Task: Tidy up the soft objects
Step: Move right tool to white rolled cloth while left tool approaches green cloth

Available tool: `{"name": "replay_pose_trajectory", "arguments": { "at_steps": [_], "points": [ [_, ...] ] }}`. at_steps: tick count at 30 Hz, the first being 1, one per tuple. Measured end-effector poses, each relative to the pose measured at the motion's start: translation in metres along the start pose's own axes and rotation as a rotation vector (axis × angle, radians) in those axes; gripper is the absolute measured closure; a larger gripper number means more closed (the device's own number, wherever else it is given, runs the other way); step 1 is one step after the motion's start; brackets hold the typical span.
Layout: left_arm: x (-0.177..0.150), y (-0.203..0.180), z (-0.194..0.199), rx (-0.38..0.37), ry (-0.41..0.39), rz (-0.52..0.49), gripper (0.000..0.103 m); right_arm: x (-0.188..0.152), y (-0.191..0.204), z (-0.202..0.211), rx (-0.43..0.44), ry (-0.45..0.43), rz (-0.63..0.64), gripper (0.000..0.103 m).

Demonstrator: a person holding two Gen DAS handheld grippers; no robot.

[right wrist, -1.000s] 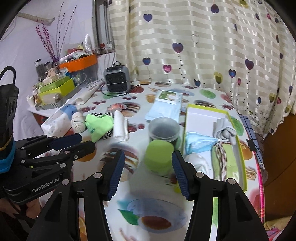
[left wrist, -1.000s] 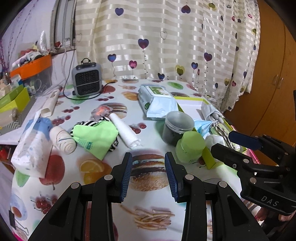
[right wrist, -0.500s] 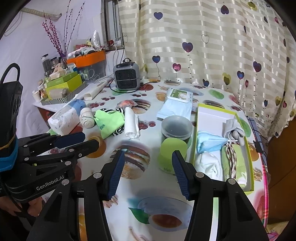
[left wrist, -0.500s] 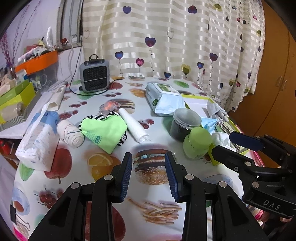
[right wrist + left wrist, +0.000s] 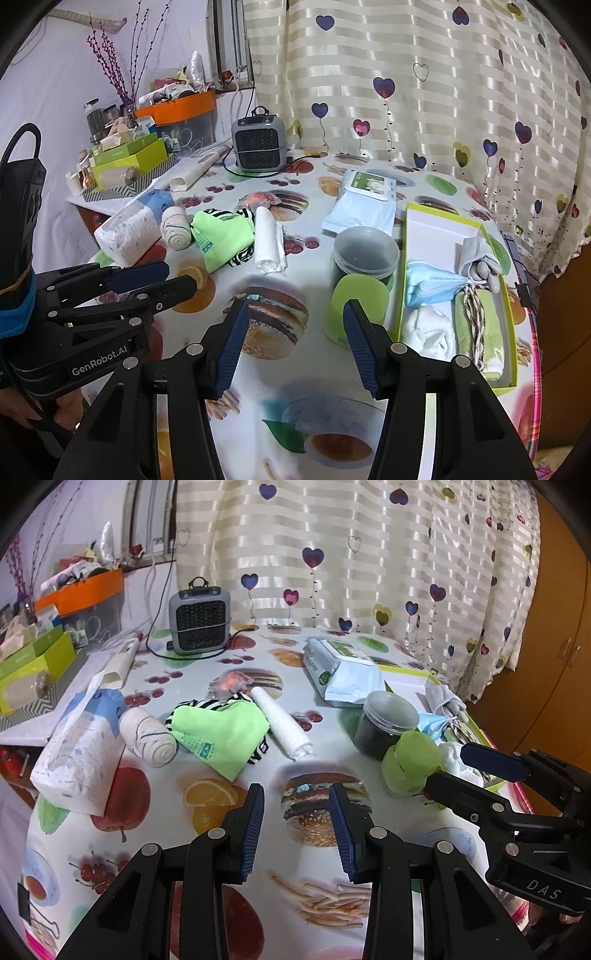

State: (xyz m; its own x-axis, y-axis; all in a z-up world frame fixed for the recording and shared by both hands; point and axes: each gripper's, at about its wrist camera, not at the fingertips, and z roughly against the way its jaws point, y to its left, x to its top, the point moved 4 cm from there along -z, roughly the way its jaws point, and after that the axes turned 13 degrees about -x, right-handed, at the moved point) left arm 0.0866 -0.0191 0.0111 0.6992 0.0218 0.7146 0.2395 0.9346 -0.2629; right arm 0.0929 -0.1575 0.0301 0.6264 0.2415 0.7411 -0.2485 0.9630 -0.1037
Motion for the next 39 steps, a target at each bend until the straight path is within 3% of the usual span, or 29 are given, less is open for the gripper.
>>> {"name": "replay_pose_trajectory", "arguments": {
  "at_steps": [39],
  "points": [
    [0.005, 0.062, -0.023, 0.053, 0.016, 0.102, 0.068, 0.016, 0.031, -0.056, 0.072, 0.053, 0.057, 0.049]
  ]
}}
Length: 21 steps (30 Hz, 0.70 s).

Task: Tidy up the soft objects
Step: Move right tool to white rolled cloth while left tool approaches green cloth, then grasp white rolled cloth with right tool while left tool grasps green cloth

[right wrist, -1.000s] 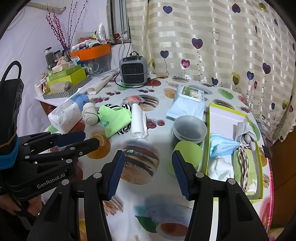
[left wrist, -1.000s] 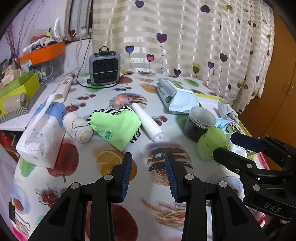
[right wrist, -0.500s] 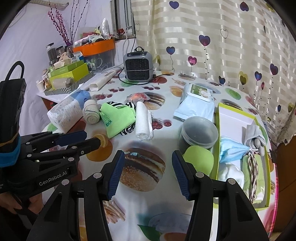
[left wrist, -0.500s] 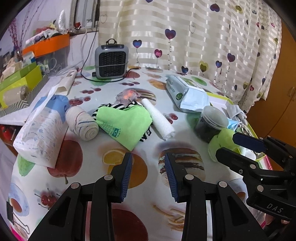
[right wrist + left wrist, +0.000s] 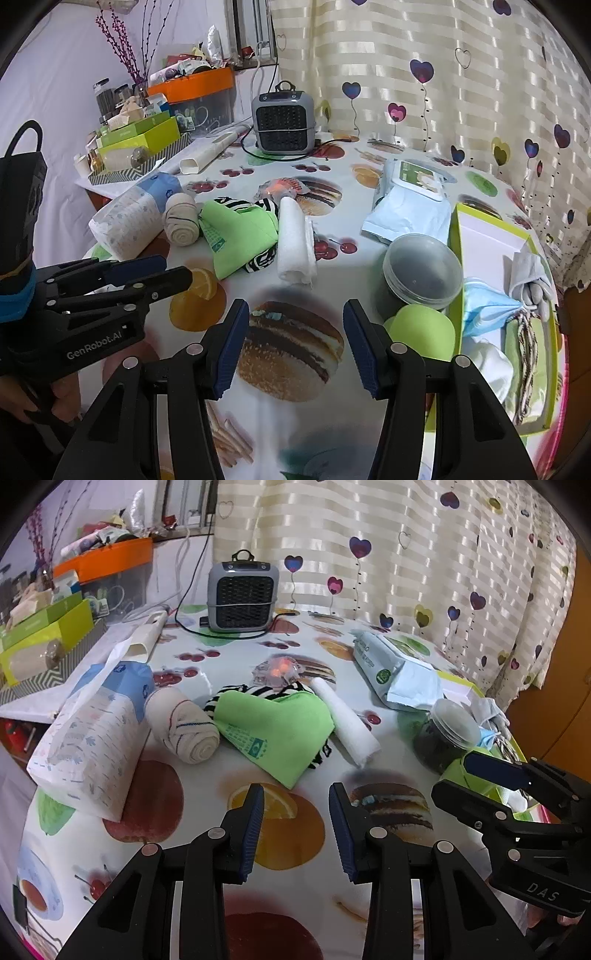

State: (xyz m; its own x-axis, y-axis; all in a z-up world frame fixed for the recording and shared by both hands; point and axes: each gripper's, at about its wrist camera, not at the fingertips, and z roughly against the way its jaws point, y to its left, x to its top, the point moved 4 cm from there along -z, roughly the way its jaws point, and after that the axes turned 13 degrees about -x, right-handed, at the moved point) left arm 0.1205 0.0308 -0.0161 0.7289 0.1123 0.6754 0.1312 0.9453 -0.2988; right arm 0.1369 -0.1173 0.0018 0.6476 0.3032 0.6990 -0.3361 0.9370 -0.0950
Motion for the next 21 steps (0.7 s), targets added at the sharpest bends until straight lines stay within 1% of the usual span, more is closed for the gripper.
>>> {"name": "replay_pose_trajectory", "arguments": {
  "at_steps": [9, 12, 16, 21],
  "points": [
    [0.009, 0.02, -0.004, 0.014, -0.01, 0.035, 0.068, 0.012, 0.006, -0.022, 0.013, 0.019, -0.002, 0.049],
    [0.013, 0.028, -0.005, 0.018, -0.02, 0.047, 0.064, 0.019, 0.008, -0.033, 0.008, 0.027, -0.012, 0.049],
    [0.019, 0.037, -0.009, 0.018, -0.025, 0.066, 0.063, 0.03, 0.011, -0.051, 0.006, 0.046, -0.024, 0.049],
    [0.026, 0.043, -0.016, 0.004, -0.026, 0.08, 0.063, 0.036, 0.016, -0.079, -0.006, 0.103, -0.008, 0.049]
  ]
}}
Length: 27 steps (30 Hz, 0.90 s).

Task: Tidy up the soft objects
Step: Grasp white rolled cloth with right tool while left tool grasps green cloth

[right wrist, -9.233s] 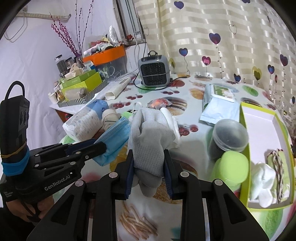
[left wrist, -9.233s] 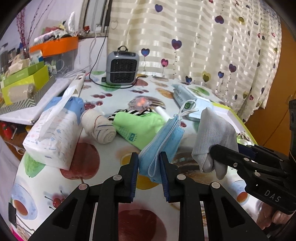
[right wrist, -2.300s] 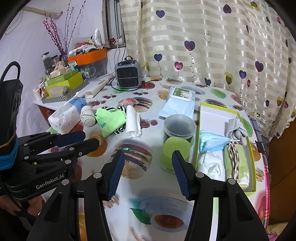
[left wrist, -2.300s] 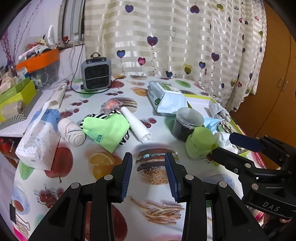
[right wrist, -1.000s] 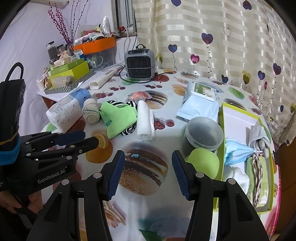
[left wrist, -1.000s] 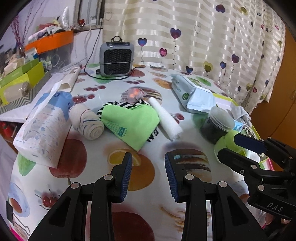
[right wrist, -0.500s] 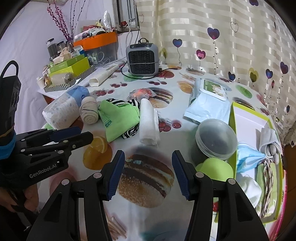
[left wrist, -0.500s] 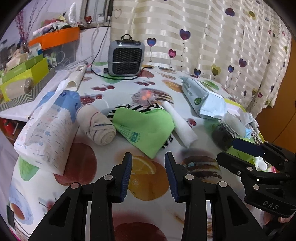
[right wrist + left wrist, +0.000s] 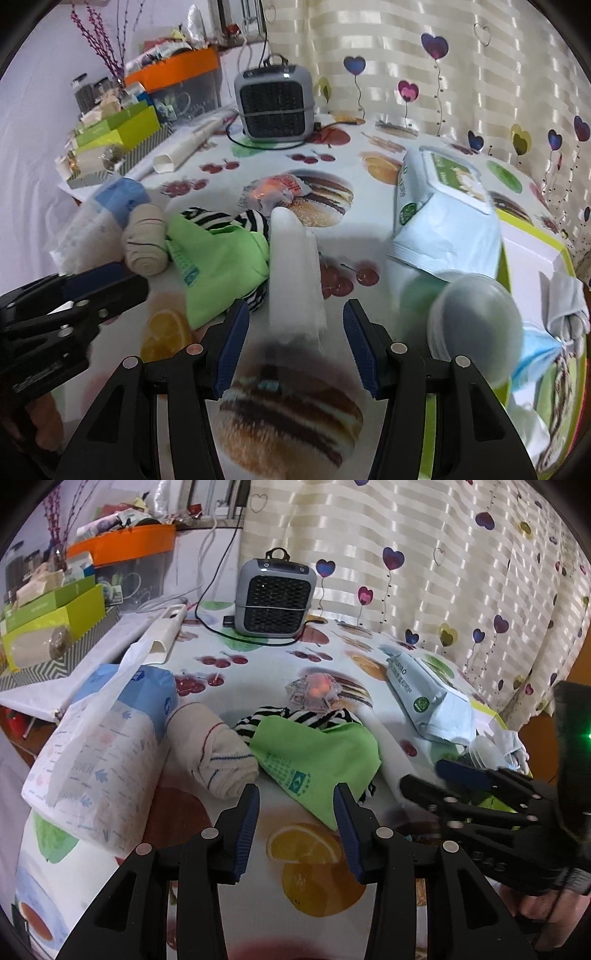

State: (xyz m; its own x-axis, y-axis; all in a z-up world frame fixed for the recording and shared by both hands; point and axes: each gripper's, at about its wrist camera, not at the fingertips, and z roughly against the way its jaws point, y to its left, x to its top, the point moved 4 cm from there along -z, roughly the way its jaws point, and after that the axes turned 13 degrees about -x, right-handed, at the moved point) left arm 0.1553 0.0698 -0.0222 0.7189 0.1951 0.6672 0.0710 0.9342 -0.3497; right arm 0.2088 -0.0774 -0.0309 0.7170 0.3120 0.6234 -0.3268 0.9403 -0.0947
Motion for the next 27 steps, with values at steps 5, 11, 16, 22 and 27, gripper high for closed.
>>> {"name": "replay_pose_trajectory", "arguments": {
  "at_steps": [5, 11, 16, 22, 27],
  "points": [
    [0.005, 0.0, -0.008, -0.021, 0.004, -0.003, 0.059, 0.002, 0.007, -0.02, -0.034, 0.037, 0.024, 0.052],
    [0.001, -0.003, -0.025, -0.057, 0.046, 0.004, 0.053, 0.004, 0.006, -0.022, -0.049, 0.032, 0.029, 0.082],
    [-0.002, -0.005, -0.039, -0.074, 0.081, 0.003, 0.052, 0.005, 0.002, -0.01, -0.057, 0.001, 0.018, 0.082],
    [-0.004, -0.01, -0.056, -0.079, 0.116, -0.013, 0.052, 0.005, -0.004, -0.001, -0.047, -0.017, -0.002, 0.082],
    [-0.006, -0.013, -0.064, -0.025, 0.115, -0.074, 0.052, 0.005, -0.007, 0.002, -0.037, -0.029, -0.012, 0.082]
  ]
}}
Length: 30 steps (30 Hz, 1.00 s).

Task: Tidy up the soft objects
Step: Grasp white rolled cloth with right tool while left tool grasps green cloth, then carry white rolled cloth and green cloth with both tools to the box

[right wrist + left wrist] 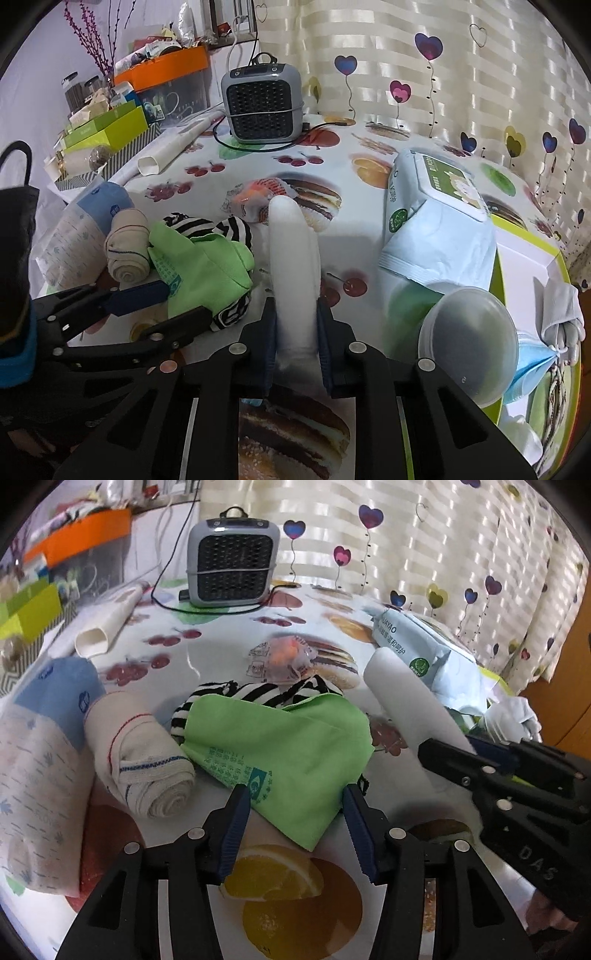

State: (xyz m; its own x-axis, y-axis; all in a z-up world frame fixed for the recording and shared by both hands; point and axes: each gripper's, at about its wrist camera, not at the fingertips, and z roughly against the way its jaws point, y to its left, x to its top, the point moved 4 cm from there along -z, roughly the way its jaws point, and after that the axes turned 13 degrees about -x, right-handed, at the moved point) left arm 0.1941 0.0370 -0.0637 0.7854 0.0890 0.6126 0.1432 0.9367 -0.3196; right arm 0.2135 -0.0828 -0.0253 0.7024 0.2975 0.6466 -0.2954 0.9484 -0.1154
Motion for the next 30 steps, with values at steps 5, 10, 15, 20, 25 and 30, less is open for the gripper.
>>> {"name": "replay_pose_trajectory", "arguments": {
  "at_steps": [5, 10, 15, 20, 25, 30],
  "points": [
    [-0.001, 0.005, 0.002, 0.01, -0.007, 0.012, 0.089, 0.0, -0.003, 0.004, 0.007, -0.013, -0.008, 0.083],
    [-0.004, 0.004, 0.012, -0.004, -0.022, 0.019, 0.095, -0.002, -0.005, 0.01, 0.008, -0.022, -0.014, 0.083],
    [-0.009, 0.0, 0.032, -0.022, -0.056, 0.018, 0.095, -0.005, -0.008, 0.021, 0.006, -0.034, -0.021, 0.083],
    [-0.011, -0.004, 0.053, -0.018, -0.091, 0.021, 0.097, -0.01, -0.009, 0.033, 0.017, -0.049, -0.028, 0.083],
    [-0.012, -0.01, 0.074, -0.023, -0.127, 0.011, 0.097, -0.013, -0.012, 0.05, 0.025, -0.076, -0.04, 0.083],
    [-0.013, -0.023, 0.092, -0.018, -0.156, -0.008, 0.097, -0.017, -0.014, 0.066, 0.036, -0.1, -0.049, 0.083]
  ]
}}
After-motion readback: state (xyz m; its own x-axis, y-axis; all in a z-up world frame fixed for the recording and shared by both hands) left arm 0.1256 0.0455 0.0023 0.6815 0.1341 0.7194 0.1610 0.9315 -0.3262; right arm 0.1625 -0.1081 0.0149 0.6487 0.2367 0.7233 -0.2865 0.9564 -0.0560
